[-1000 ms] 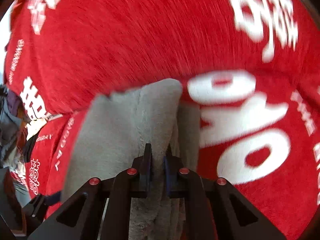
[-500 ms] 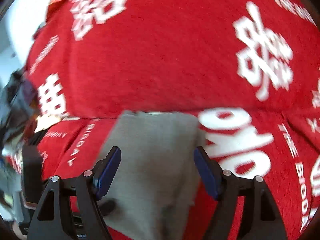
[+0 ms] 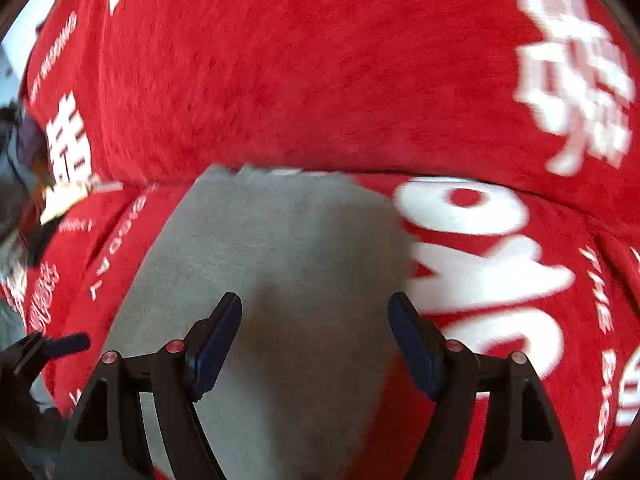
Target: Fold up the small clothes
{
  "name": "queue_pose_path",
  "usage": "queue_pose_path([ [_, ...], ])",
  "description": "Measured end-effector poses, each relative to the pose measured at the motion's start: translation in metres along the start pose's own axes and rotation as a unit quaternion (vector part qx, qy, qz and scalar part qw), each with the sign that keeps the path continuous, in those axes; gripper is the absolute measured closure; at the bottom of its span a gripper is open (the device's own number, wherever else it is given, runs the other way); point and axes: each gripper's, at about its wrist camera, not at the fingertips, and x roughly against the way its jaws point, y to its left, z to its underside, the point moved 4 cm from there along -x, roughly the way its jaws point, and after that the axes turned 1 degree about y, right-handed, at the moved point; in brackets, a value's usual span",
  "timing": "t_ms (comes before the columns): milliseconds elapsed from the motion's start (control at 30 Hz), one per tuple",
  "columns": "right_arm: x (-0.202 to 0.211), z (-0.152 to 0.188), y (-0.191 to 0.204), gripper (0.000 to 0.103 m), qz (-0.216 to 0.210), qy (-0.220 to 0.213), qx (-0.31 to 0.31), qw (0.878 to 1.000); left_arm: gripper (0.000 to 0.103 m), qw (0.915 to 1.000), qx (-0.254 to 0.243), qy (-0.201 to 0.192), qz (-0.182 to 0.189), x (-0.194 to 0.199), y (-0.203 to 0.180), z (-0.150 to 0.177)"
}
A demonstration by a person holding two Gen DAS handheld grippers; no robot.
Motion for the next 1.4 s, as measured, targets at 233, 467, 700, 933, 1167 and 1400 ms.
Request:
queue_pose_path([
  [233, 0.049, 0.047, -0.096, 0.021, -0.05, 0.002, -0.161, 0.986, 0.001, 0.9987, 0.028, 0.01, 0.042, -0.004, 0.018, -0.022],
  [467, 0.014, 0.046, -0.071, 0.021, -0.142, 0.035, -0.176, 0.974, 0.001, 0.9876, 0.055, 0.073, 0.127, -0.045, -0.002, -0.043],
  [700, -0.036, 0.024, -0.047, 0.019, -0.181, 0.062, -0.171, 0.966, 0.001, 0.9872, 0.038, 0.076, 0.135, -0.068, -0.022, -0.061],
  [933, -0.045, 0.016, -0.007, 0.058, -0.152, 0.055, -0.075, 0.984, 0.043, 0.9933, 0.001, 0.033, 0.111, -0.057, -0.032, -0.064],
  [1167, -0.002, 0.018, 0.02, 0.065, -0.143, 0.018, -0.049, 0.988, 0.057, 0.994, -0.021, 0.016, 0.106, -0.018, -0.034, -0.049],
  [1400, 0.057, 0.039, 0.051, 0.065, -0.129, -0.001, -0.016, 0.992, 0.057, 0.9931, -0.023, 0.001, 0.115, 0.033, -0.026, -0.012],
])
